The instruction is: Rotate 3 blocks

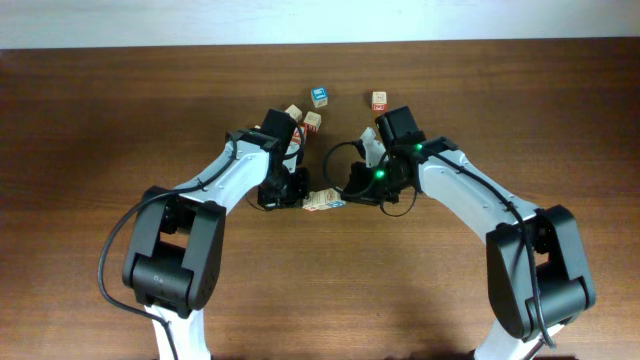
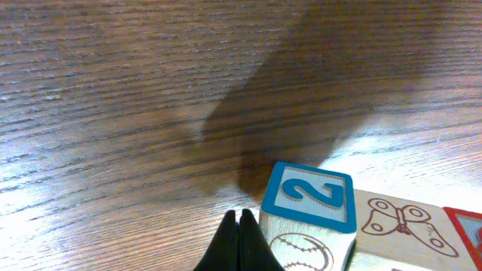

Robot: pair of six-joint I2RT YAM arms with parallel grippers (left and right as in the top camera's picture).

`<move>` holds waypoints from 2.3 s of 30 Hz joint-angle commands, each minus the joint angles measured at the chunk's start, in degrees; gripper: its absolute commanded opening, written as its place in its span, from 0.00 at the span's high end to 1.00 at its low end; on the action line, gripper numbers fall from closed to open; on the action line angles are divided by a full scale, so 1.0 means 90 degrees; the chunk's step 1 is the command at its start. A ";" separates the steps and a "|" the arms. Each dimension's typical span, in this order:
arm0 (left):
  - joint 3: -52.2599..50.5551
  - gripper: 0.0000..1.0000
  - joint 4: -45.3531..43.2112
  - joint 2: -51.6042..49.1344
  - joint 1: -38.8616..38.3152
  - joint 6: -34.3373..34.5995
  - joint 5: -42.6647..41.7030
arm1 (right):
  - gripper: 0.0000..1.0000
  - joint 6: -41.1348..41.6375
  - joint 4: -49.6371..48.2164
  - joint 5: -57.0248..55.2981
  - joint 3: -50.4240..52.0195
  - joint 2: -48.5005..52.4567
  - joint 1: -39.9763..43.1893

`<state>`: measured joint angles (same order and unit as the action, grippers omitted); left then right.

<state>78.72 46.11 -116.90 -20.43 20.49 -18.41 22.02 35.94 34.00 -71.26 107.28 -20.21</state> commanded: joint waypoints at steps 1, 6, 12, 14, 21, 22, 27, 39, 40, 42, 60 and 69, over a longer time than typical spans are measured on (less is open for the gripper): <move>0.0012 1.00 -0.0029 -0.0046 -0.0102 -0.0104 -0.0600 | 0.96 -0.0053 -0.0102 0.0321 -0.0121 -0.0085 -0.0311; 0.0012 1.00 0.0002 -0.0046 -0.0102 -0.0104 -0.0600 | 0.96 -0.0053 -0.0112 0.0294 -0.0340 -0.0085 -0.0474; 0.0012 1.00 0.0087 -0.0046 -0.0102 -0.0102 -0.0597 | 0.96 -0.0002 -0.0168 0.0151 -0.0340 -0.0083 -0.0474; 0.0012 1.00 0.0129 -0.0046 -0.0092 -0.0104 -0.0593 | 0.96 0.0112 -0.0313 0.0148 -0.0340 -0.0083 -0.0474; 0.0015 1.00 0.0437 -0.0046 0.1124 -0.0102 -0.0595 | 0.96 0.0163 -0.0454 0.0143 -0.0340 -0.0083 -0.0474; 0.0015 1.00 0.0432 -0.0046 0.1333 -0.0102 -0.0595 | 0.96 0.0163 -0.0452 0.0143 -0.0340 -0.0083 -0.0474; 0.0015 1.00 0.0432 -0.0046 0.1831 -0.0102 -0.0573 | 0.96 0.0163 -0.0415 0.0180 -0.0393 -0.0083 -0.0474; 0.0668 1.00 0.1076 0.0546 0.1829 -0.0702 -0.0389 | 0.79 -0.0809 0.2788 -0.1467 -0.3196 -0.0325 -0.0228; 0.0874 1.00 0.1258 0.1107 0.1826 -0.0702 -0.0068 | 0.76 -0.0925 0.3235 -0.1841 -0.3667 -0.0481 -0.0214; 0.0945 1.00 0.1353 0.2106 0.1829 -0.0770 0.0340 | 0.70 -0.0920 0.3789 -0.2416 -0.4291 -0.0894 -0.0209; 0.0945 0.01 0.2008 0.5831 0.1829 -0.0767 0.1928 | 0.02 -0.0797 0.6438 -0.4425 -0.4694 -0.4925 -0.0211; 0.0945 0.01 0.2008 0.5831 0.1829 -0.0767 0.1928 | 0.02 -0.1615 0.0330 -0.4036 0.1814 -0.8672 0.1736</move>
<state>87.22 64.03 -64.71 -4.10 14.11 -1.45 10.70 47.92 -7.40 -68.36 36.84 -7.07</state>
